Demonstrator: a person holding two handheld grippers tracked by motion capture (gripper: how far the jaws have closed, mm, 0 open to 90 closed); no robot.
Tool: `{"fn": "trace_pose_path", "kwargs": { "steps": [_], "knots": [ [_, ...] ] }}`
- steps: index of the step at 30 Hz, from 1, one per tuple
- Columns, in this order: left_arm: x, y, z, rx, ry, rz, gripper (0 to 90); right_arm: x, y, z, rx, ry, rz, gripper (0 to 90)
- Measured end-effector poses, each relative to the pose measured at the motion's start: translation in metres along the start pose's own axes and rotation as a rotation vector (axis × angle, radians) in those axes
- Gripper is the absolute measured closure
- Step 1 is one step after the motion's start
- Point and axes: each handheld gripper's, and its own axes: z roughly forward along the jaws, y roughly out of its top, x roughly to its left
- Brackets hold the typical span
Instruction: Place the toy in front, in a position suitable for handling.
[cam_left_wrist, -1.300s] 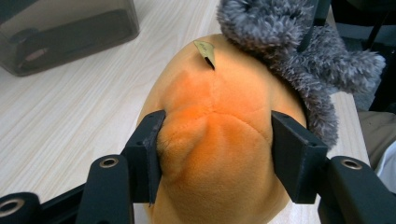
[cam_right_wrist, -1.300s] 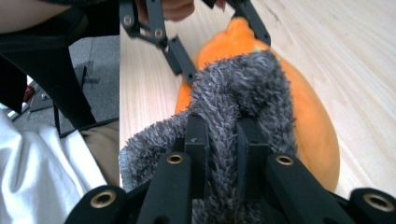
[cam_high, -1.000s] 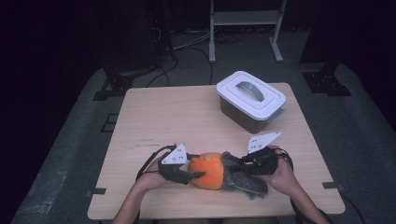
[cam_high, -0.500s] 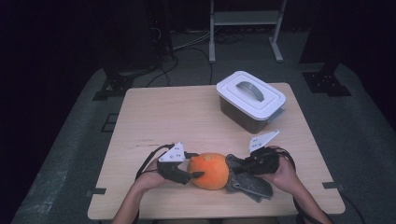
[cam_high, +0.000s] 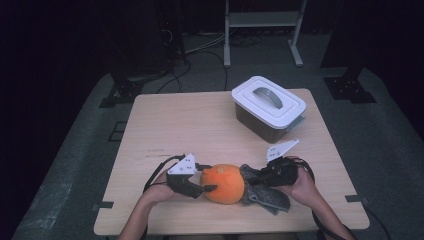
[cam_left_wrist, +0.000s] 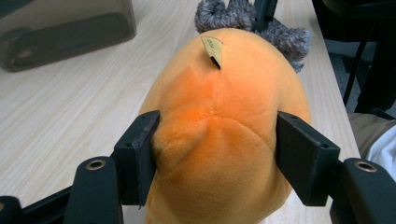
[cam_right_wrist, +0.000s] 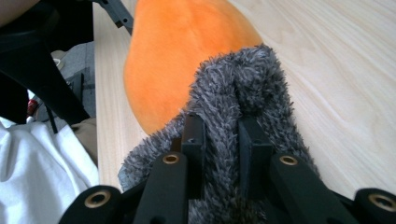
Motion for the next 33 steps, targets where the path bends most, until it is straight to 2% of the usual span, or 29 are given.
{"fn": "trace_pose_path", "kwargs": {
  "steps": [2, 4, 6, 10, 14, 15, 17, 19, 21, 22, 25, 27, 29, 33],
  "knots": [
    [0.001, -0.001, 0.0, 0.0, -0.009, -0.006, 34.9, 0.001, 0.002, -0.003, -0.025, -0.015, -0.008, 74.6],
    [0.0, -0.002, 0.0, -0.003, -0.012, -0.005, 35.0, 0.002, 0.007, -0.006, -0.067, -0.01, -0.01, 74.3],
    [0.001, -0.002, -0.001, 0.003, -0.013, -0.002, 35.1, 0.002, 0.009, -0.004, -0.074, -0.004, -0.011, 74.0],
    [0.003, -0.007, -0.004, 0.006, -0.019, -0.012, 35.2, -0.003, 0.002, 0.004, -0.034, 0.01, 0.009, 74.1],
    [0.007, -0.012, -0.009, 0.007, -0.029, -0.033, 35.1, -0.008, -0.005, 0.006, 0.027, -0.01, 0.037, 74.0],
    [0.008, -0.014, -0.01, 0.005, -0.035, -0.041, 35.1, -0.008, -0.005, 0.006, 0.027, -0.01, 0.037, 74.0],
    [0.009, -0.016, -0.011, 0.005, -0.034, -0.046, 35.1, -0.006, -0.002, 0.001, -0.013, -0.02, 0.03, 74.1],
    [0.01, -0.017, -0.012, 0.001, -0.034, -0.053, 35.0, -0.003, 0.004, -0.005, -0.079, -0.003, 0.021, 74.1],
    [0.011, -0.018, -0.012, -0.003, -0.037, -0.06, 35.0, 0.0, 0.007, -0.005, -0.094, 0.012, 0.012, 74.0],
    [0.012, -0.018, -0.012, -0.005, -0.037, -0.06, 35.0, 0.0, 0.007, -0.002, -0.082, 0.016, 0.011, 74.0],
    [0.013, -0.02, -0.014, -0.002, -0.04, -0.064, 34.9, -0.003, 0.001, 0.01, 0.005, 0.016, 0.024, 73.9],
    [0.012, -0.02, -0.013, -0.002, -0.043, -0.065, 34.9, -0.005, -0.001, 0.01, 0.02, 0.011, 0.03, 73.8],
    [0.01, -0.018, -0.012, -0.007, -0.048, -0.057, 34.7, -0.003, 0.002, 0.004, -0.008, 0.002, 0.026, 73.7],
    [0.004, -0.012, -0.007, -0.001, -0.057, -0.035, 34.2, 0.003, 0.012, -0.006, -0.118, 0.041, 0.014, 73.0]
  ]
}}
